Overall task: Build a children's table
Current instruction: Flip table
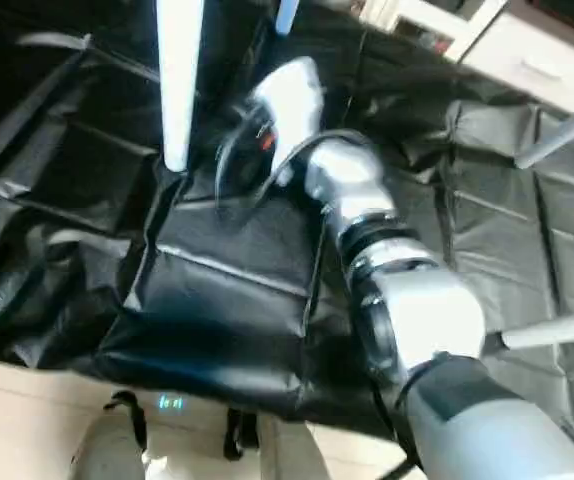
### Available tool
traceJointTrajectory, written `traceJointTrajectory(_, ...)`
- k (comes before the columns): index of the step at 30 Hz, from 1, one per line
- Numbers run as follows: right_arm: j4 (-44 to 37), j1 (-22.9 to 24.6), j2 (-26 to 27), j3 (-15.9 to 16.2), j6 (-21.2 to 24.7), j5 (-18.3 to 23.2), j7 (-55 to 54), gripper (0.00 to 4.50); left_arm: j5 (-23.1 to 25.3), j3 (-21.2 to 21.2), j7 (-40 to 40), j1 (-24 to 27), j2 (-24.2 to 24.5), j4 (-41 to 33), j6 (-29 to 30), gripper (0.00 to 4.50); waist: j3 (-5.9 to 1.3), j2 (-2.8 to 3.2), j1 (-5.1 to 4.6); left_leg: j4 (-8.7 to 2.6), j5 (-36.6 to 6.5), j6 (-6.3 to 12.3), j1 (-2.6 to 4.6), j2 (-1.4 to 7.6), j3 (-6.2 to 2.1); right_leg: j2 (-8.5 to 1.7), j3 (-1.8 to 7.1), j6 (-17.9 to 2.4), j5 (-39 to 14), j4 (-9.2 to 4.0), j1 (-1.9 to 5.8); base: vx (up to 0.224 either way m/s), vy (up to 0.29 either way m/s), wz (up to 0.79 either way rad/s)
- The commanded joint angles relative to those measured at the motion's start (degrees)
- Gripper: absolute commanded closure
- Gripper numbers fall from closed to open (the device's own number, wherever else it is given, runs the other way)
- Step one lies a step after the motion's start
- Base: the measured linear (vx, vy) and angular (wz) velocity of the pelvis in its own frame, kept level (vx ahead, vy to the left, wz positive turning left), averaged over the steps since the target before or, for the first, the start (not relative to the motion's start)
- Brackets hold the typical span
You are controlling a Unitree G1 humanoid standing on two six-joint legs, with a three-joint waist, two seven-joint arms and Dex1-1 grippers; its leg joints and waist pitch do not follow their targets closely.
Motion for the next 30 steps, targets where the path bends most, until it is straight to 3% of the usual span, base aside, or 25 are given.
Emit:
traceJointTrajectory(1, -1.8, 3.7, -1.0, -1.7, -1.1, 2.2, 3.8, 0.0, 3.1, -4.9, -0.2, -0.6, -1.7, 1.7, -1.4, 0.01, -8.79, 3.5, -0.38, -2.5, 10.9, 5.61, 3.02, 2.05, -0.17, -4.7, 2.92, -16.2, 10.9, -1.66, 4.28, 0.0, 0.0, 0.0)
traceJointTrajectory(4, -14.7, 14.5, -0.7, -0.5, 3.5, 5.0, 10.5, 0.0, 7.5, -11.5, 0.1, -4.3, -4.0, 6.8, -3.7, 0.01, -9.71, 3.51, -0.21, -3.04, 5.7, 5.96, 2.81, 2.45, -0.3, -5.13, 2.97, -15.8, 4.5, -2.54, 5.0, 0.0, 0.0, 0.0)
traceJointTrajectory(5, -21.0, 19.0, -0.5, 0.2, 6.2, 6.0, 10.6, 0.0, 8.8, -13.1, 0.8, -5.4, -4.6, 8.2, -3.9, 0.01, -10.57, 4.19, -0.06, -3.18, 2.7, 4.78, 2.93, 2.73, -0.66, -5.33, 2.98, -15.1, 0.4, -2.64, 5.53, 0.0, 0.0, 0.0)
traceJointTrajectory(7, -27.2, 23.2, -0.3, 0.6, 8.3, 6.6, 8.7, 0.0, 10.3, -14.5, 1.8, -6.2, -4.8, 9.2, -4.0, 0.01, -10.79, 3.98, 0.19, -3.53, 1.3, 3.52, 2.85, 2.63, -0.87, -4.98, 2.81, -13.7, -2.0, -3.32, 5.5, 0.0, 0.0, 0.0)
traceJointTrajectory(8, -34.1, 28.1, 0.1, 1.4, 10.5, 6.6, 5.2, 0.0, 12.6, -16.0, 2.9, -7.2, -5.2, 10.6, -4.7, 0.01, -11.63, 5.49, 0.39, -3.45, -0.4, 2.58, 3.13, 2.66, -0.94, -5.11, 2.78, -13.7, -3.7, -3.01, 5.7, 0.0, 0.0, 0.0)
traceJointTrajectory(9, -37.1, 30.2, 0.4, 1.6, 11.4, 6.4, 3.2, 0.0, 13.6, -16.6, 3.4, -7.7, -5.4, 11.4, -5.0, 0.01, -12.1, 4.21, 0.19, -3.76, -4.1, 0.87, 2.73, 2.57, -1.2, -5.13, 2.69, -12.2, -9.6, -3.74, 6.06, 0.0, 0.0, 0.0)
traceJointTrajectory(10, -44.6, 35.3, 1.1, 2.1, 14.1, 5.7, -2.2, 0.0, 15.5, -18.1, 4.8, -9.0, -6.1, 13.1, -5.3, 0.01, -12.75, 6.59, 0.55, -3.77, -4.8, 0.0, 2.66, 2.43, -1.45, -5.16, 2.78, -11.4, -10.8, -3.62, 6.35, 0.0, 0.0, 0.0)
traceJointTrajectory(11, -45.5, 35.9, 1.2, 2.1, 14.5, 5.6, -2.9, 0.0, 15.7, -18.3, 5.0, -9.2, -6.2, 13.3, -5.3, 0.01, -13.03, 5.61, 0.65, -3.51, -4.2, -0.4, 3.2, 2.46, -1.02, -5.04, 2.72, -10.0, -10.5, -4.35, 5.84, 0.0, 0.0, 0.0)
traceJointTrajectory(12, -60.0, 45.8, 3.4, 1.3, 22.1, 0.2, -14.6, 0.0, 20.7, -22.7, 7.7, -12.1, -7.3, 16.2, -5.6, 0.01, -13.51, 7.09, 0.98, -3.65, -5.0, -1.53, 3.0, 2.06, -0.98, -4.25, 2.77, -7.3, -10.8, -4.93, 5.62, 0.0, 0.0, 0.0)
traceJointTrajectory(13, -60.0, 45.8, 3.4, 1.3, 22.1, 0.2, -14.6, 0.0, 20.7, -22.7, 7.7, -12.1, -7.3, 16.2, -5.6, 0.01, -13.4, 6.63, 0.99, -3.68, -7.4, -1.65, 3.1, 2.14, -0.88, -4.18, 2.81, -6.9, -12.7, -4.79, 5.04, 0.0, 0.0, 0.0)
traceJointTrajectory(14, -70.7, 53.3, 6.3, -0.5, 26.5, -3.2, -20.0, 0.0, 25.0, -25.9, 9.4, -14.7, -8.6, 18.7, -7.4, 0.01, -13.24, 6.65, 0.97, -4.26, -10.1, -1.88, 2.47, 1.92, -1.32, -4.13, 2.79, -5.8, -17.4, -5.12, 5.63, 0.0, 0.0, 0.0)
traceJointTrajectory(15, -75.9, 56.9, 8.1, -1.4, 29.1, -3.0, -21.2, 0.0, 26.2, -27.0, 9.6, -16.1, -9.7, 20.1, -8.5, 0.01, -13.06, 8.68, 1.6, -4.55, -20.6, -2.77, 3.59, 1.56, -1.54, -4.29, 2.56, -1.0, -34.4, -7.38, 4.5, 0.0, 0.0, 0.0)
traceJointTrajectory(16, -75.9, 56.9, 8.1, -1.4, 29.1, -3.0, -21.2, 0.0, 26.2, -27.0, 9.6, -16.1, -9.7, 20.1, -8.5, 0.01, -13.45, 8.3, 1.81, -4.41, -22.1, -2.7, 3.84, 1.46, -1.63, -4.52, 2.32, 0.6, -39.0, -8.13, 4.6, 0.0, 0.0, 0.0)
traceJointTrajectory(17, -80.2, 59.8, 9.8, -2.0, 31.9, -3.3, -22.4, 0.0, 26.9, -27.9, 9.4, -17.2, -10.9, 21.3, -10.1, 0.01, -13.68, 9.03, 1.8, -4.32, -22.8, -2.72, 3.8, 1.39, -1.98, -4.87, 2.16, 1.3, -41.9, -8.31, 4.55, -0.056, 0.001, -0.01)
traceJointTrajectory(19, -87.4, 65.9, 12.2, -1.4, 37.6, -7.3, -25.6, 0.0, 27.2, -28.0, 10.5, -19.7, -15.0, 25.5, -13.7, 0.01, -14.37, 11.65, 1.54, -4.38, -22.1, -2.59, 3.34, 1.1, -2.41, -4.78, 1.14, 3.0, -42.4, -9.52, 5.01, -0.059, 0.013, -0.02)
traceJointTrajectory(20, -88.3, 67.3, 12.4, -0.7, 38.4, -9.1, -26.3, 0.0, 27.2, -27.9, 10.7, -20.2, -15.8, 27.1, -14.7, 0.01, -14.44, 10.87, 1.22, -4.63, -22.1, -2.46, 2.9, 1.15, -2.47, -4.48, 0.55, 3.3, -41.5, -10.04, 5.65, -0.056, 0.049, -0.09)
traceJointTrajectory(21, -88.2, 68.2, 13.0, -0.9, 37.9, -11.3, -27.4, 0.0, 27.1, -27.8, 11.1, -20.7, -16.3, 28.3, -14.7, 0.01, -14.81, 12.02, 0.99, -5.14, -22.9, -2.5, 2.4, 1.17, -2.89, -4.47, -0.27, 3.4, -39.4, -10.05, 6.57, -0.056, 0.049, -0.09)
traceJointTrajectory(23, -90.1, 70.4, 12.1, 0.2, 38.2, -11.9, -33.3, 0.0, 29.1, -28.5, 13.1, -21.8, -17.2, 30.9, -15.0, 0.01, -14.89, 11.81, -0.38, -5.42, -27.3, -1.5, 2.6, 1.5, -3.38, -4.3, -2.94, 4.7, -40.7, -11.54, 7.26, -0.07, 0.055, -0.13)
traceJointTrajectory(24, -91.2, 71.1, 11.8, 0.2, 38.5, -11.6, -35.9, 0.0, 30.3, -29.2, 13.9, -22.3, -17.3, 32.0, -14.8, 0.01, -14.61, 12.65, -0.56, -5.69, -29.5, -1.39, 2.94, 1.78, -3.61, -3.96, -3.87, 5.4, -41.1, -12.3, 7.27, -0.079, 0.051, -0.13)
traceJointTrajectory(25, -91.4, 71.2, 11.9, -0.4, 37.7, -11.4, -36.8, 0.0, 31.3, -30.1, 13.7, -22.3, -17.0, 32.3, -15.6, 0.01, -14.93, 13.43, -1.21, -6.59, -34.9, -1.02, 3.22, 3.06, -4.16, -3.6, -4.93, 4.5, -35.8, -11.04, 8.39, -0.067, 0.042, -0.09)
traceJointTrajectory(26, -91.4, 71.2, 11.9, -0.4, 37.7, -11.4, -36.8, 0.0, 31.3, -30.1, 13.7, -22.3, -17.0, 32.3, -15.6, 0.01, -14.68, 14.34, -1.02, -9.23, -39.8, -1.01, 1.39, 4.74, -4.65, -3.01, -4.85, 2.9, -29.5, -6.87, 10.22, -0.106, 0.013, -0.03)
traceJointTrajectory(27, -92.4, 71.4, 12.1, -0.8, 36.9, -11.9, -37.8, 0.0, 32.7, -31.1, 13.6, -22.2, -16.7, 32.9, -15.9, 0.01, -14.64, 14.41, 1.3, -12.32, -47.7, -1.28, -3.14, 5.85, -3.35, -2.24, -3.48, 0.3, -12.0, 3.25, 12.08, -0.106, 0.013, -0.03)
traceJointTrajectory(28, -93.0, 71.8, 11.9, -1.1, 36.2, -12.6, -37.8, 0.0, 34.2, -31.4, 13.5, -21.9, -16.7, 33.8, -17.4, 0.01, -15.41, 12.02, 2.07, -10.36, -42.6, 0.98, 0.03, 4.6, -1.93, -2.48, 1.75, 2.8, -20.6, 4.42, 9.8, -0.087, -0.061, 0.06)
traceJointTrajectory(29, -93.5, 72.1, 11.7, -1.4, 35.8, -13.4, -37.8, 0.0, 35.4, -31.6, 13.3, -21.6, -16.8, 34.7, -18.8, 0.01, -15.59, 9.46, 1.71, -5.33, -34.6, -0.53, 2.83, 2.26, -2.21, -4.73, 3.56, 6.3, -41.5, -2.97, 6.27, 0.01, -0.119, 0.12)
traceJointTrajectory(30, -93.4, 72.1, 11.5, -2.6, 35.0, -14.0, -38.3, 0.0, 36.3, -31.5, 12.0, -20.6, -16.4, 36.4, -21.3, 0.01, -15.14, 9.0, 1.36, 4.74, -7.5, -0.35, 2.42, -0.82, -3.25, -10.33, 5.85, 7.2, -69.4, -10.88, 3.63, 0.01, -0.119, 0.12)
